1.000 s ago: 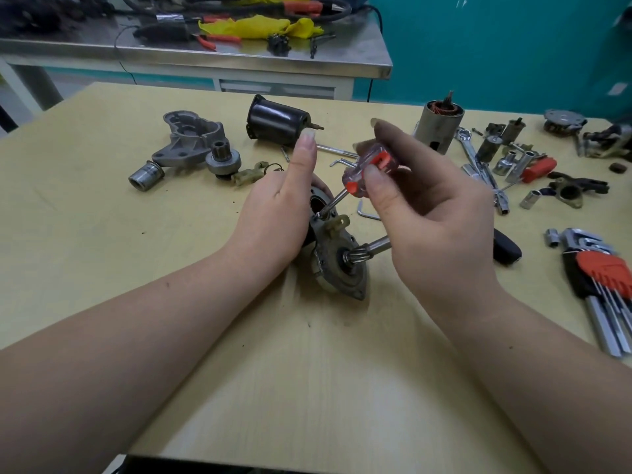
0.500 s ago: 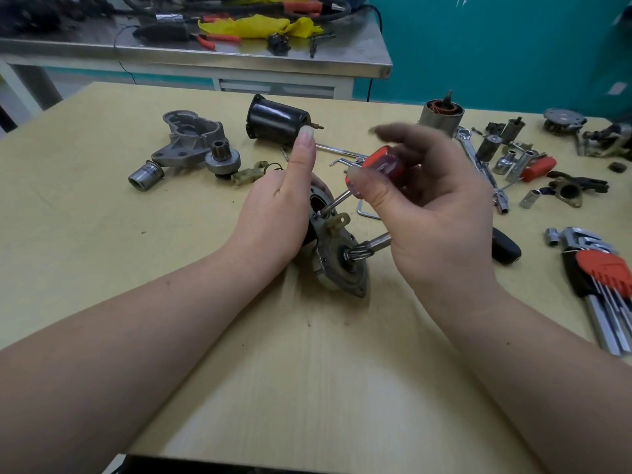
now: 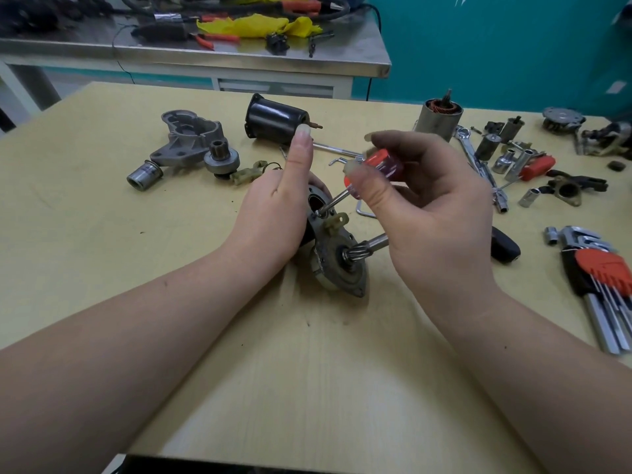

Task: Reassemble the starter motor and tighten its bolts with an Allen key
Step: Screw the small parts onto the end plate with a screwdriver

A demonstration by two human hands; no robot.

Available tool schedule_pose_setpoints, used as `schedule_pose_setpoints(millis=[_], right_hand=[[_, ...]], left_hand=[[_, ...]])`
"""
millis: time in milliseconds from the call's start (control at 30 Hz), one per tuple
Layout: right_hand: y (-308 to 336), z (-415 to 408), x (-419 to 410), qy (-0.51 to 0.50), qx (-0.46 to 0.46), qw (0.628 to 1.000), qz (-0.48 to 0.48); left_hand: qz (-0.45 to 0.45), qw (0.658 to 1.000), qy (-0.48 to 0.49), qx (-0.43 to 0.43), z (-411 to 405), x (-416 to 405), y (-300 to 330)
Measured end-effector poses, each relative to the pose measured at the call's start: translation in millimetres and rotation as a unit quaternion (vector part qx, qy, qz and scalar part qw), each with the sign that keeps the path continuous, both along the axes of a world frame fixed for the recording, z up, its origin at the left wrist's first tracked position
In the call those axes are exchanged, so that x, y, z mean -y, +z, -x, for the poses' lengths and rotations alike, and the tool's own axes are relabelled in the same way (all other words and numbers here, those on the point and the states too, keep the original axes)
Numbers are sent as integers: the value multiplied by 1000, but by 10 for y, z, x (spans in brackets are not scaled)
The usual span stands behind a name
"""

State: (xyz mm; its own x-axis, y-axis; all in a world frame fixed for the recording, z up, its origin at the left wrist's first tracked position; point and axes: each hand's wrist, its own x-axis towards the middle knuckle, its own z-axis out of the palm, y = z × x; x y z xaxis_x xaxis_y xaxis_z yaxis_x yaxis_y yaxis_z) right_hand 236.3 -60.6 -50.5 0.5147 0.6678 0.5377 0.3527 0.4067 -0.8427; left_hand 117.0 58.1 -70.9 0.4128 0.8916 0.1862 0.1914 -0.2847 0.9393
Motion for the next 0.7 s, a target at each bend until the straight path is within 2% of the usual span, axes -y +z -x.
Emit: schedule_pose_setpoints(millis=[100, 333, 533, 700], right_hand=[[-30, -28, 24, 32, 4, 999, -2], [-13, -4, -5, -6, 14, 1000, -6], [-48, -1, 41, 29, 41, 999, -4], [-9, 28, 15, 8, 30, 1000, -4]], left_hand=[[0, 1000, 3, 1, 2, 0, 4], [12, 1000, -12, -9, 7, -22, -5], [26, 1000, 16, -3, 14, -42, 0], [12, 1000, 22, -5, 14, -25, 38]])
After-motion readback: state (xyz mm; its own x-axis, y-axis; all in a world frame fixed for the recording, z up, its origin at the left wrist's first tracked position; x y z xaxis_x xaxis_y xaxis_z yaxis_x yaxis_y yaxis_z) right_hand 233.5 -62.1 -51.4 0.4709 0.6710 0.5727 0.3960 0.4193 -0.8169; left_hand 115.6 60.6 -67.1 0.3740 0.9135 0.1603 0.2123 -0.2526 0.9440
